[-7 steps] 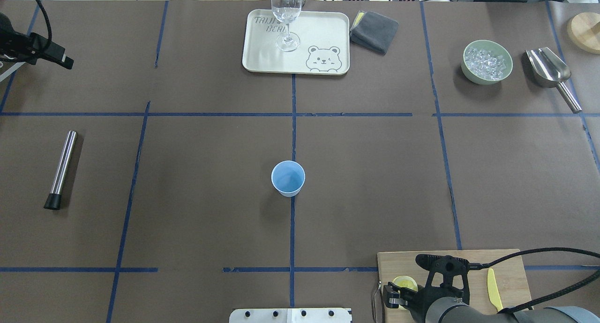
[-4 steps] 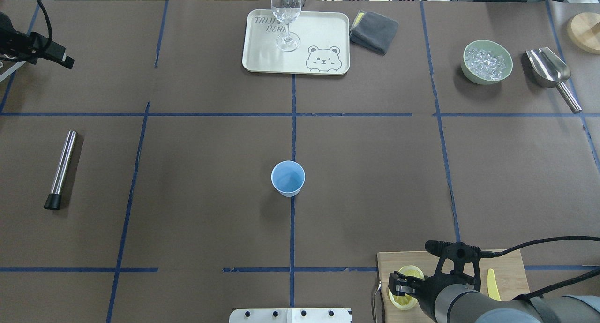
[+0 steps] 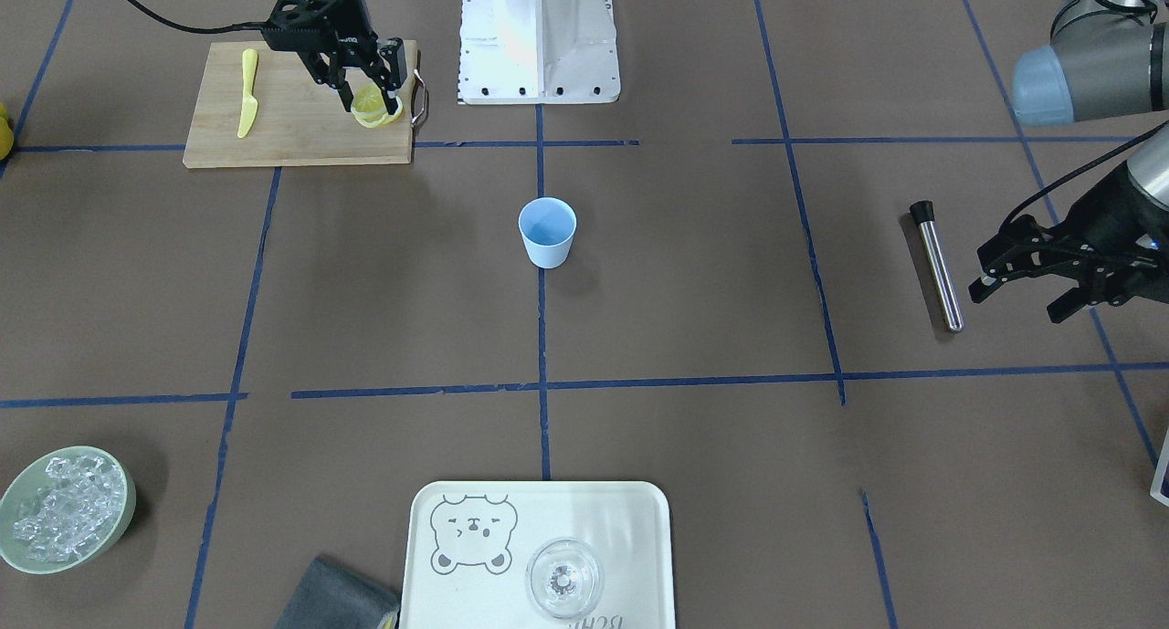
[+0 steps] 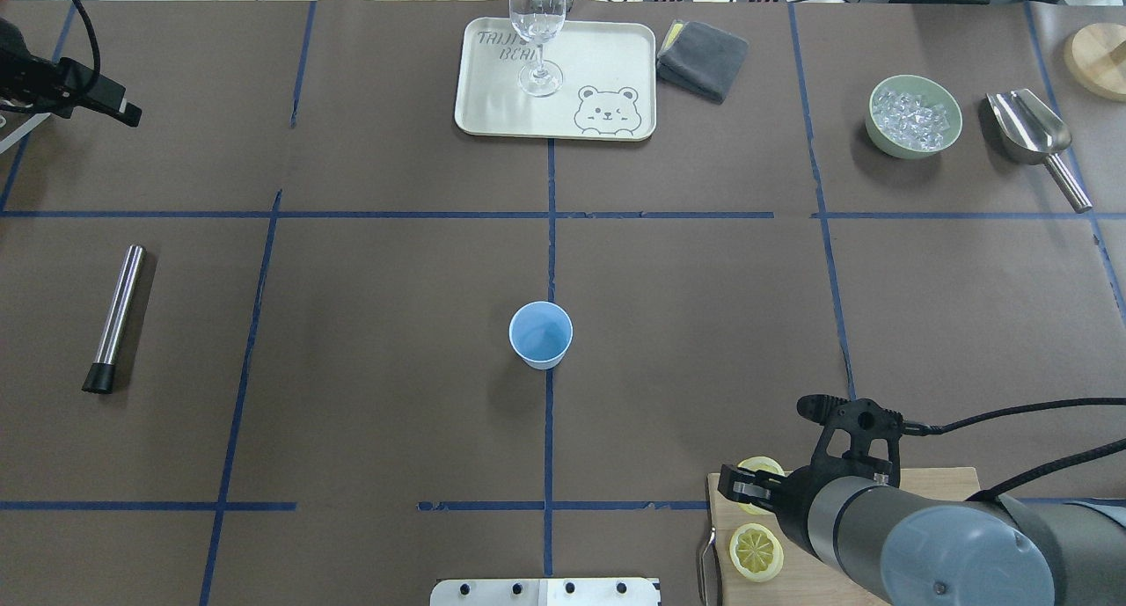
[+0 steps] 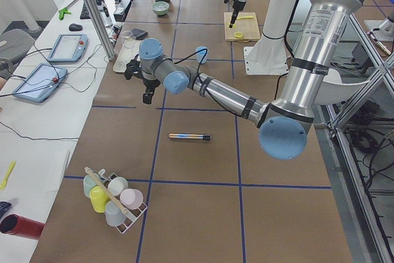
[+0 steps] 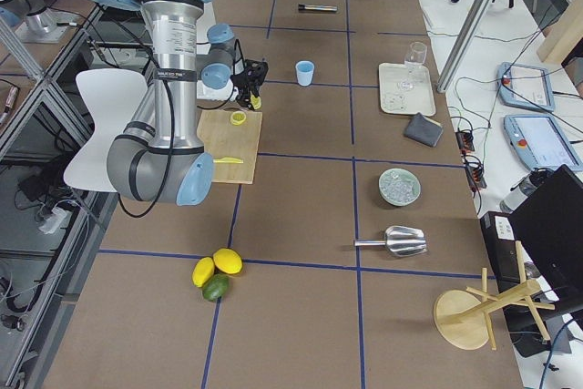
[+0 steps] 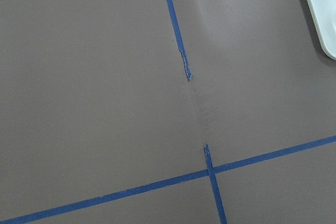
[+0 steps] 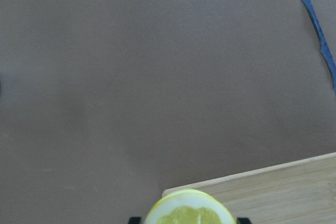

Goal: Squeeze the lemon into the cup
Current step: 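Lift the lemon slice with the right gripper toward the blue cup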

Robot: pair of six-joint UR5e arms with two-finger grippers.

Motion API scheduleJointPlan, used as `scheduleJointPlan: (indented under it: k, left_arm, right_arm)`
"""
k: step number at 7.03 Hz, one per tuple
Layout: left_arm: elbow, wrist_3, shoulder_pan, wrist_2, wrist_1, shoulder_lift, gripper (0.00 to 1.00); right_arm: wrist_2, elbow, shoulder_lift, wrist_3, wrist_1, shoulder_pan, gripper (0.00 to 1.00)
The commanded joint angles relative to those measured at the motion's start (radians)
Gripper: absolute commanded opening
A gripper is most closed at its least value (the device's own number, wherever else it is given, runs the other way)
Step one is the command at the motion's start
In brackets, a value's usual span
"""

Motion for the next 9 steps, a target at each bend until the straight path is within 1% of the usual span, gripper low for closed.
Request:
scheduleJointPlan:
  k: [1, 2, 3, 4, 5, 6, 7, 8, 9]
  left_arm:
    - [0.002, 0.002, 0.001, 0.000, 0.000, -0.001, 1.00]
    - [0.008, 0.002, 0.001, -0.002, -0.002, -0.001, 1.00]
    - [0.010, 0.002, 0.001, -0.002, -0.002, 0.001, 1.00]
    - [0.010, 0.002, 0.001, -0.002, -0.002, 0.001, 1.00]
    - [0.011, 0.003, 0.001, -0.002, -0.002, -0.001, 1.00]
    - [0.016, 0.003, 0.001, -0.002, -0.002, -0.001, 1.00]
    - [0.017, 0.003, 0.002, -0.002, -0.003, -0.001, 1.00]
    - [0.020, 0.005, 0.005, -0.002, -0.003, -0.001, 1.00]
    - [0.023, 0.005, 0.005, -0.002, -0.003, -0.001, 1.00]
  right_arm:
    - [0.052, -0.094, 0.257, -0.059, -0.141, 0.113, 0.55]
    - [0.089, -0.163, 0.347, -0.062, -0.158, 0.172, 0.56]
    - [0.133, -0.217, 0.410, -0.076, -0.158, 0.219, 0.56]
    - [0.135, -0.257, 0.456, -0.088, -0.154, 0.244, 0.56]
    - [0.135, -0.295, 0.501, -0.098, -0.151, 0.256, 0.56]
    - [0.134, -0.361, 0.563, -0.099, -0.149, 0.260, 0.55]
    - [0.133, -0.460, 0.654, -0.096, -0.149, 0.260, 0.56]
    - [0.133, -0.513, 0.692, -0.086, -0.144, 0.258, 0.57]
    - [0.133, -0.543, 0.696, -0.082, -0.120, 0.244, 0.58]
